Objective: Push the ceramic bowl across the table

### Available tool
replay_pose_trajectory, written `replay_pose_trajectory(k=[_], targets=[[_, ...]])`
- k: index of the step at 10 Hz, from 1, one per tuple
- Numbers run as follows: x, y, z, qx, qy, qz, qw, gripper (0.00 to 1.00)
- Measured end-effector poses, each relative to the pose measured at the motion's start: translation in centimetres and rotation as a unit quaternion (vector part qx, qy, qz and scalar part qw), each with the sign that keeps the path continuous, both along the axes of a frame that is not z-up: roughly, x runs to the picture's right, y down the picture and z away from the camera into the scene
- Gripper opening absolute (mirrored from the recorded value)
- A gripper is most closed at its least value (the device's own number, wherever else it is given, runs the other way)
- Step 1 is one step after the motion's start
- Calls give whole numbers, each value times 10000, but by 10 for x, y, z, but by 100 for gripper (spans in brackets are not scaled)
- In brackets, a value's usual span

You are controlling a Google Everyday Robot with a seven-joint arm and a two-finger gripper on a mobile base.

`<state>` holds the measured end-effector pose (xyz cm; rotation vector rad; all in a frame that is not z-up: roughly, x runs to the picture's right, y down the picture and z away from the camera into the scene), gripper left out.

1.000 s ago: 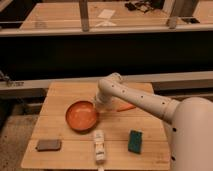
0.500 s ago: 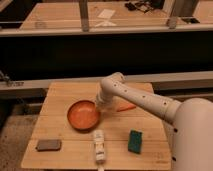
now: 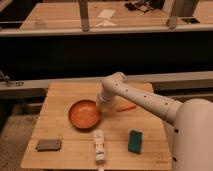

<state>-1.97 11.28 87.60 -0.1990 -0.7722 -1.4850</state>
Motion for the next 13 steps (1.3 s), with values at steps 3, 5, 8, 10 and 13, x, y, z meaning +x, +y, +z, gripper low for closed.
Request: replay_pose_trajectory(k=[3, 5, 8, 10, 13], targets=[[3, 0, 1, -2, 24, 41, 10000, 2], [3, 0, 1, -3, 42, 71, 10000, 2], [13, 1, 3, -11, 88, 159, 9998, 2], [13, 1, 3, -11, 86, 160, 9998, 2], [12, 1, 3, -10, 84, 159, 9998, 2]])
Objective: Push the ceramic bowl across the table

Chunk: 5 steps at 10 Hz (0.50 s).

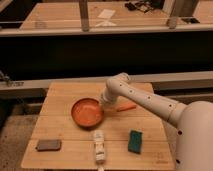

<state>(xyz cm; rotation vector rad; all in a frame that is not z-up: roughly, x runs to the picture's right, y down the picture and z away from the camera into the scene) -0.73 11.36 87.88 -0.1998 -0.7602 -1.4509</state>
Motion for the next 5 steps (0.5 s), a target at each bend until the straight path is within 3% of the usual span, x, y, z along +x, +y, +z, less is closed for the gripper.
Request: replay_pose_trajectory(k=[5], targets=[[-1, 0, 0, -5, -6, -3, 10000, 2]])
